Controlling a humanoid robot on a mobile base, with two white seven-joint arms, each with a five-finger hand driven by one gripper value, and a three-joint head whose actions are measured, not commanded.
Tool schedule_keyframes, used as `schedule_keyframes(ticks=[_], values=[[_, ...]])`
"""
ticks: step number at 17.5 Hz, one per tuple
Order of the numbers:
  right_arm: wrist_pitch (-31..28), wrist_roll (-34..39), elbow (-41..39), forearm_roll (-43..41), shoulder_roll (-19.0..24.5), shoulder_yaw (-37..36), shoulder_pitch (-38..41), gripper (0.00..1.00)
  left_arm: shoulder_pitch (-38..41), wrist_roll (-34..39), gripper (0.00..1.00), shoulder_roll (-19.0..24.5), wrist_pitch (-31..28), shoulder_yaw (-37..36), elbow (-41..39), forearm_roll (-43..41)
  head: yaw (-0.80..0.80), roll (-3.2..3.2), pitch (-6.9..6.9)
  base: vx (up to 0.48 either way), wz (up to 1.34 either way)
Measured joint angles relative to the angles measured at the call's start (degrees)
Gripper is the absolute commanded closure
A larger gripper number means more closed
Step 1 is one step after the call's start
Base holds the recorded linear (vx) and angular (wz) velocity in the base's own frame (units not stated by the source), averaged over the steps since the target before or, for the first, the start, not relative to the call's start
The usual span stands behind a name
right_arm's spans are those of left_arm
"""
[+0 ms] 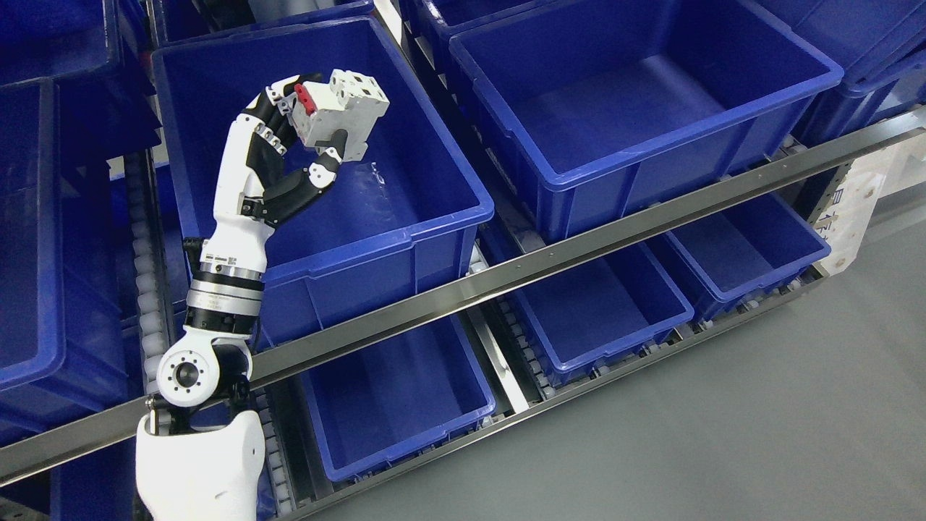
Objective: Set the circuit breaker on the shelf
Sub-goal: 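Lower the breaker into the upper blue bin with the left hand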
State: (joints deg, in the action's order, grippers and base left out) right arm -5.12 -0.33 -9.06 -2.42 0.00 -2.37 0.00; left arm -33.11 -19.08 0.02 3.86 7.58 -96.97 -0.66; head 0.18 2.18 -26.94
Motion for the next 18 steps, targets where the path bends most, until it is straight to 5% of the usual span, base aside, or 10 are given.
schedule_keyframes(ticks=[9, 18], values=[[0.0, 0.2, 0.0, 0.0, 0.0, 0.0, 0.0, 0.0, -15.7, -18.7, 0.91, 8.8, -1.3, -1.0, 11.9, -18.9, 0.0, 0.0, 0.0, -0.007, 0.03], [0.0, 0.2, 0.0, 0.0, 0.0, 0.0, 0.0, 0.0, -32.4, -20.5, 0.89, 15.8, 1.4, -9.2, 34.4, -29.1, 0.0, 0.0, 0.0, 0.003, -0.01]])
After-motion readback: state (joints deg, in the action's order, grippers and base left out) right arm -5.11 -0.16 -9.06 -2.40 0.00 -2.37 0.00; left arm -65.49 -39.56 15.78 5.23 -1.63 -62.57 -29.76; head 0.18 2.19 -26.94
